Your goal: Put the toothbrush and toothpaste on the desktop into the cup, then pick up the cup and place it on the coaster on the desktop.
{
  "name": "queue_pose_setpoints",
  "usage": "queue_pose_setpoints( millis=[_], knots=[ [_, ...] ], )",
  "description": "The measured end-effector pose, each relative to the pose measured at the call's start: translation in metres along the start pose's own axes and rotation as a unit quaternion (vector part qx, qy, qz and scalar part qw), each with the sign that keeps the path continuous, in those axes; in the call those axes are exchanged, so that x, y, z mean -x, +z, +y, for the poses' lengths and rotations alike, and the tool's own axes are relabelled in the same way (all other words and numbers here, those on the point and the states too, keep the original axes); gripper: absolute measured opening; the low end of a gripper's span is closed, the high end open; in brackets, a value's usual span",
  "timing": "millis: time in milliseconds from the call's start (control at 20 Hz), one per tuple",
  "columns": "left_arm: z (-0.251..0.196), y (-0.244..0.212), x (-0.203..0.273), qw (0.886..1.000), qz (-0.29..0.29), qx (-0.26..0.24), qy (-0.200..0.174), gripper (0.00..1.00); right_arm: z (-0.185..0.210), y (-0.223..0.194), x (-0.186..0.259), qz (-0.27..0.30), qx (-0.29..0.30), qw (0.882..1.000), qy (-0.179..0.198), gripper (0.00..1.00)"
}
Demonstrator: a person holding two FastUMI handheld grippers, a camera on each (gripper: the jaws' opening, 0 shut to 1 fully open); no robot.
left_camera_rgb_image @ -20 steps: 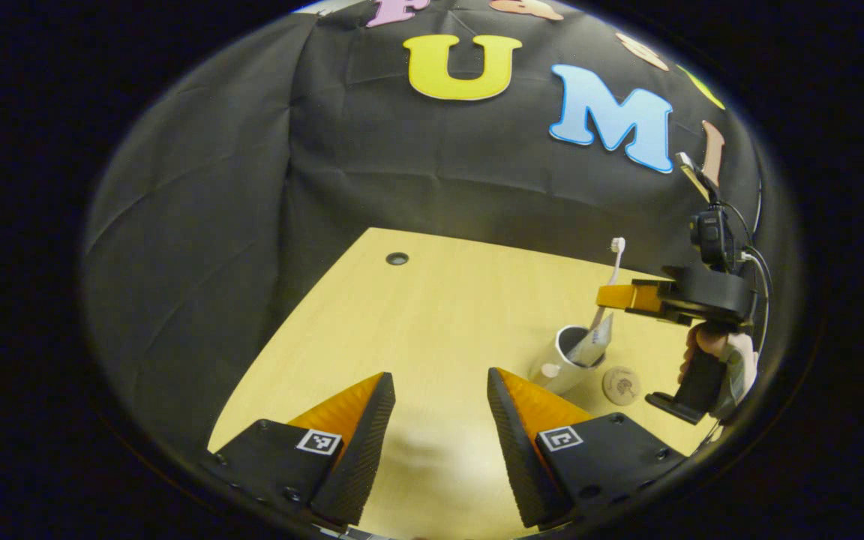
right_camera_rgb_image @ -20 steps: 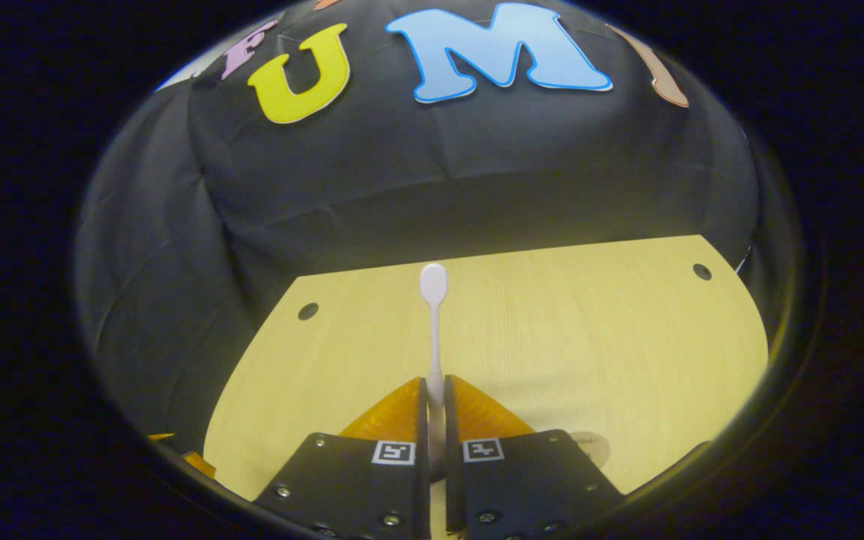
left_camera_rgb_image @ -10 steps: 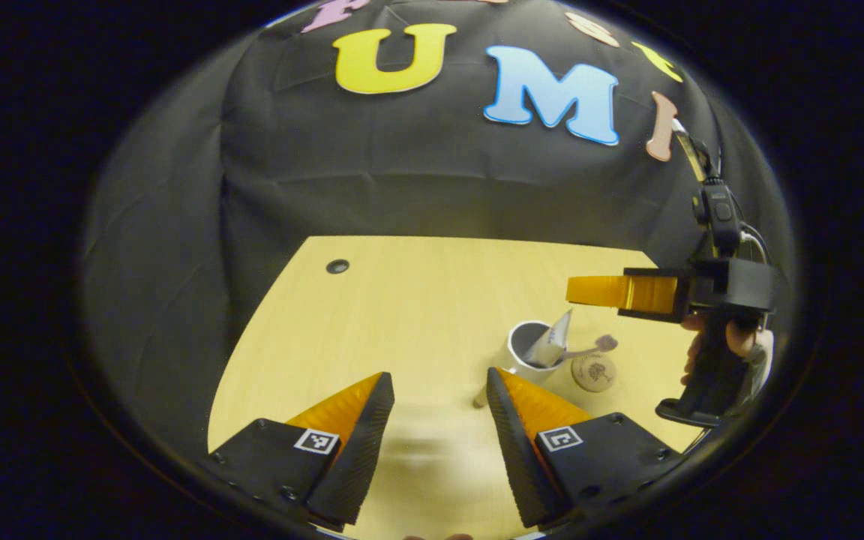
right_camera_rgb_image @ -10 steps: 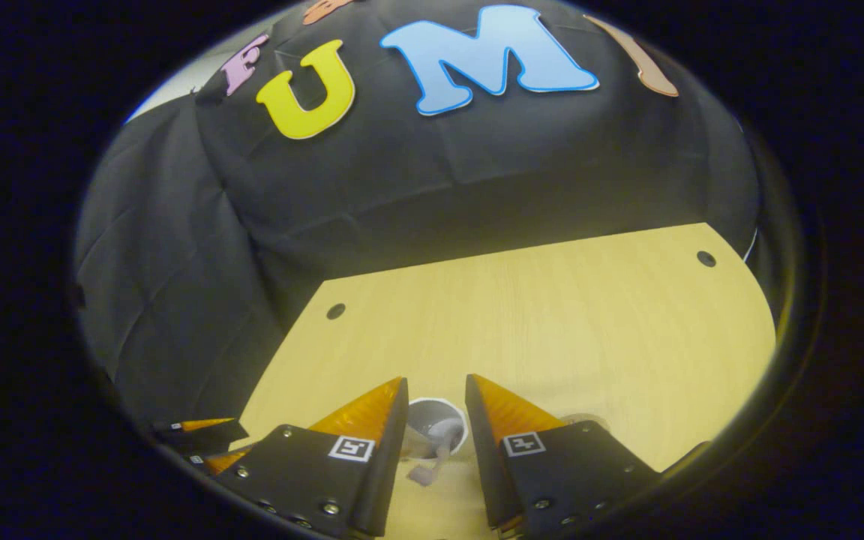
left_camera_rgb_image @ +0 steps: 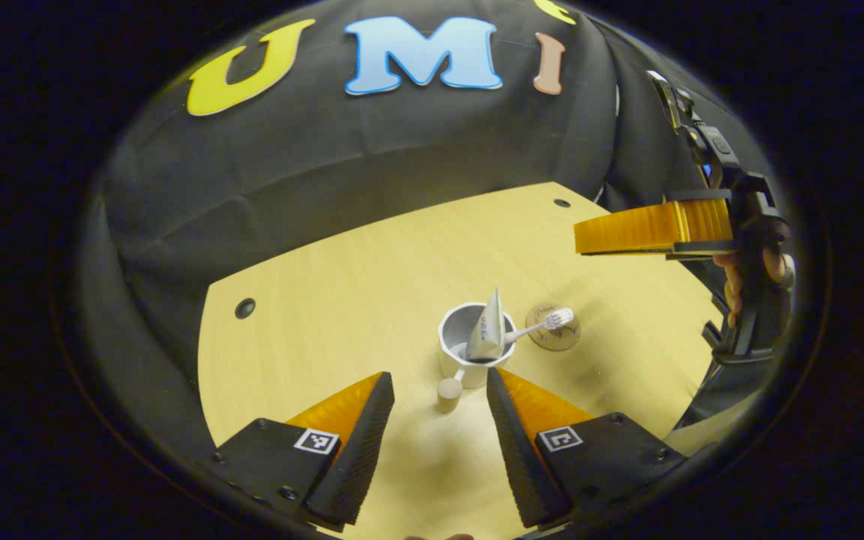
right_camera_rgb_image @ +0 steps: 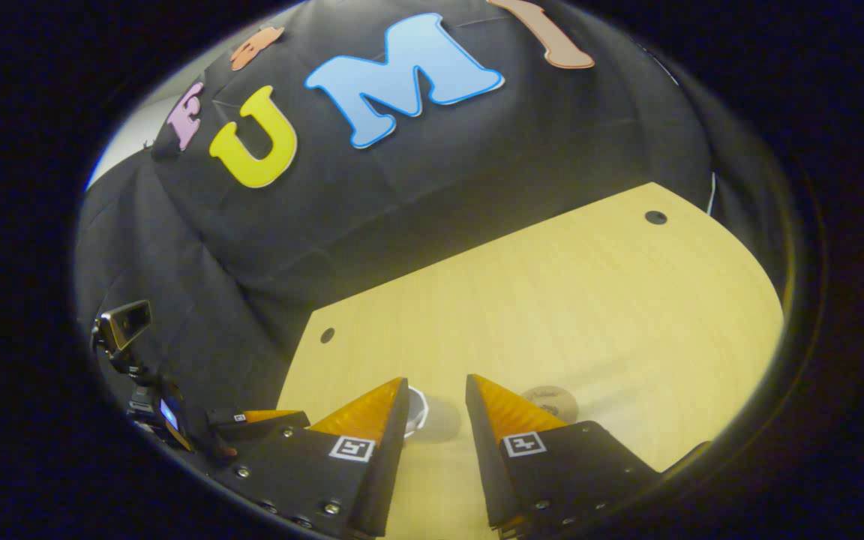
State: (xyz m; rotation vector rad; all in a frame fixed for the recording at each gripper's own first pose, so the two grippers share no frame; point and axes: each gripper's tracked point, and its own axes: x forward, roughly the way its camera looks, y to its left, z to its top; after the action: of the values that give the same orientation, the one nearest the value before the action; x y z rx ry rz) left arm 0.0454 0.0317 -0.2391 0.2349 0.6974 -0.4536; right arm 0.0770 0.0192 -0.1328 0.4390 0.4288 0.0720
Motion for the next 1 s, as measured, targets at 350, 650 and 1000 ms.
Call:
queue_pose_setpoints(
  millis=[350, 650, 1000],
  knots=[
    [-0.011, -0.016, -0.023, 0.990, 0.084, -0.081, -0.078, 0.82, -0.098, -0.027, 0.052, -0.011, -0.068, 0.992, -0.109, 0.48],
    [-0.012, -0.024, -0.049, 0.975, 0.143, -0.126, -0.111, 0.82, -0.158, -0.084, 0.101, 0.005, -0.145, 0.971, -0.191, 0.48],
    [-0.020, -0.036, -0.075, 0.957, 0.189, -0.174, -0.133, 0.82, -0.173, -0.108, 0.127, 0.002, -0.191, 0.955, -0.228, 0.48]
  ],
)
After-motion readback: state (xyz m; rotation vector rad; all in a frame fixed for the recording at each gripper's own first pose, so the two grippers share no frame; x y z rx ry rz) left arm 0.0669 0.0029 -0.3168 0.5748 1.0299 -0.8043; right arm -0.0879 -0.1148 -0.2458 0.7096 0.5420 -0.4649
